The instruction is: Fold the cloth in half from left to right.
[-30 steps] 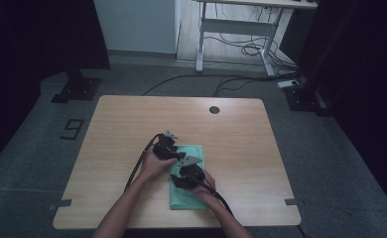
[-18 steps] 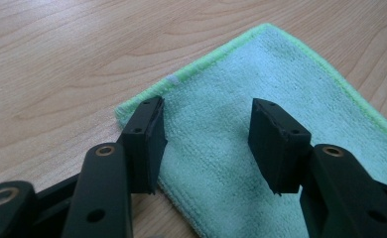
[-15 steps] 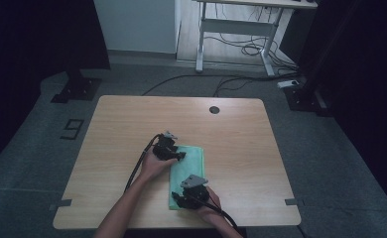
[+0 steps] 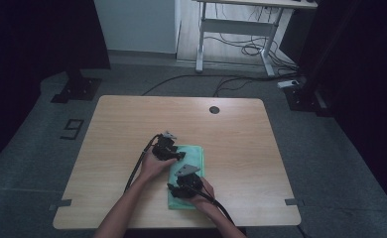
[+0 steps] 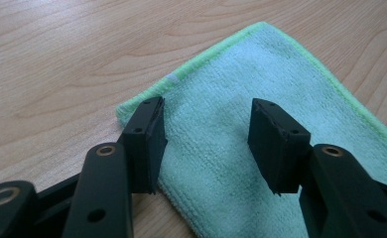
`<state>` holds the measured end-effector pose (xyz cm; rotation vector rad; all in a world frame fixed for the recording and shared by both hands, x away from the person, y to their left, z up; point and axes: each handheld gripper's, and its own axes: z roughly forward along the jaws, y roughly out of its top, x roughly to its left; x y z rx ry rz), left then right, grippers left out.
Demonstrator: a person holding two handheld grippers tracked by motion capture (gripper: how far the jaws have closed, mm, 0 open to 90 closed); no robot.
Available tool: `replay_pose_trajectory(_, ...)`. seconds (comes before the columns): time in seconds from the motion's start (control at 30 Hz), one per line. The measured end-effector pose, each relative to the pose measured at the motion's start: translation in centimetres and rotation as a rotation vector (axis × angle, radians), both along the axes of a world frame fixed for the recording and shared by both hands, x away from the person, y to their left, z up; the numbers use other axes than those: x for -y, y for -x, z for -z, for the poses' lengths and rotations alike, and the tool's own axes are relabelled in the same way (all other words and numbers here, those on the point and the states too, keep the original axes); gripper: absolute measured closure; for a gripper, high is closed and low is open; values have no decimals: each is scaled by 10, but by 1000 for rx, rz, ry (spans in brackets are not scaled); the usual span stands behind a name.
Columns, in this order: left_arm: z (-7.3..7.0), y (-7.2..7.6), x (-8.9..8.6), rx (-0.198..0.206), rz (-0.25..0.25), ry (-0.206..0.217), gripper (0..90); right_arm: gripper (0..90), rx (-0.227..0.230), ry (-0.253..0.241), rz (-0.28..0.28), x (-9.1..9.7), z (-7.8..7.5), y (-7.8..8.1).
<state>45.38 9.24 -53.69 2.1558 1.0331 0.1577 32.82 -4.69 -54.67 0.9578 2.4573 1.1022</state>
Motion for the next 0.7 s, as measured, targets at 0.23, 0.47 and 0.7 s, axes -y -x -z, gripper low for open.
replay_pose_trajectory(0.23,1,2,0,11,-9,1,500,398,26,22,-62,5,0,38)
replay_pose_trajectory(0.47,1,1,-1,8,-8,6,500,418,30,12,-72,7,1,53)
replay_pose_trajectory(0.7,2,2,-1,14,-7,10,497,352,7,-20,-53,13,-10,32)
